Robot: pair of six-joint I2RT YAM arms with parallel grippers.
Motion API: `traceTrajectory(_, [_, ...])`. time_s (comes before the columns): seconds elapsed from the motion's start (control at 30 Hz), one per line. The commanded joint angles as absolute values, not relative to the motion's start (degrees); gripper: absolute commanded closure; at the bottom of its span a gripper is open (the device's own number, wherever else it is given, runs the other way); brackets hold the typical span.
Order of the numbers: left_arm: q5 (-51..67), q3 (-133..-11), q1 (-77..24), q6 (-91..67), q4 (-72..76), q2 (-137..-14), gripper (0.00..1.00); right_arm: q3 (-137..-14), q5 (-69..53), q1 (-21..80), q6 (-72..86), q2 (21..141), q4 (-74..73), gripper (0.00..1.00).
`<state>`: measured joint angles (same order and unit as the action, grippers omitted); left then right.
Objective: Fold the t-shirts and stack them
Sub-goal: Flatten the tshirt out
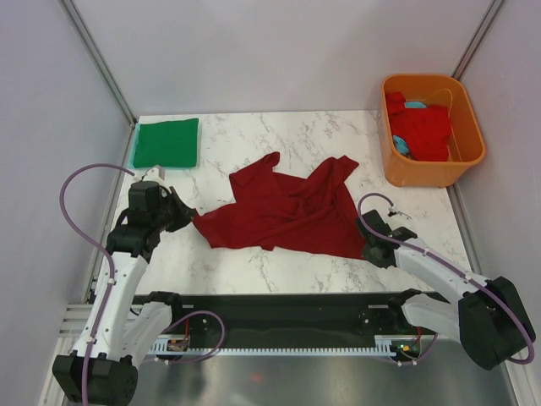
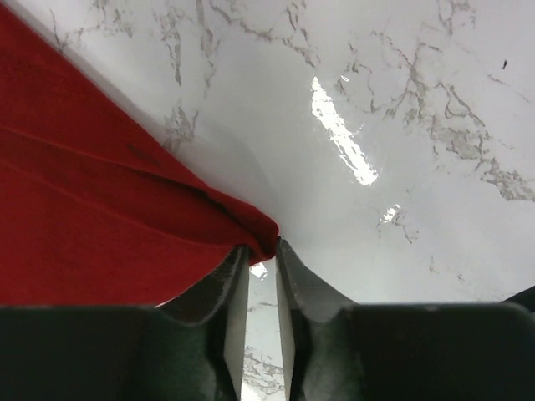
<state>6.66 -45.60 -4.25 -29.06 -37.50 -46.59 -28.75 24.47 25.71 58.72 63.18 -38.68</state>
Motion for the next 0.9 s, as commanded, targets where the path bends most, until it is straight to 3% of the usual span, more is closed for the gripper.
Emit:
traceTrajectory(0.0, [8.3, -45.8, -4.0, -29.2, -35.1, -46.8, 0.98, -28.0, 27.4, 26.0, 60.0, 62.4, -36.6, 0.79])
traceTrajectory(0.03, [8.3, -45.9, -4.0, -29.4, -35.1, -46.7, 0.98, -27.9, 27.7, 26.0, 59.9, 62.1, -36.4, 0.88])
traceTrajectory(0.13, [8.8, -46.5, -4.0, -30.2, -35.0, -46.5, 0.98, -29.1, 29.5, 25.9, 59.3, 60.9, -37.0, 1.00])
traceTrajectory(0.37, [8.2, -56.0, -4.0, -34.6, -35.9, -45.8, 0.98, -44.4, 34.4, 26.0, 54.2, 54.9, -43.8, 1.00])
traceTrajectory(0.67, [10.7, -94.2, -4.0, -44.0, -37.9, -51.0, 0.98, -78.8, 34.0, 26.0, 42.1, 48.0, -46.5, 1.00])
traceTrajectory(0.87, [15.5, -107.3, -4.0, -48.8, -40.7, -49.9, 0.98, -98.8, 29.8, 25.9, 41.3, 45.9, -50.3, 1.00])
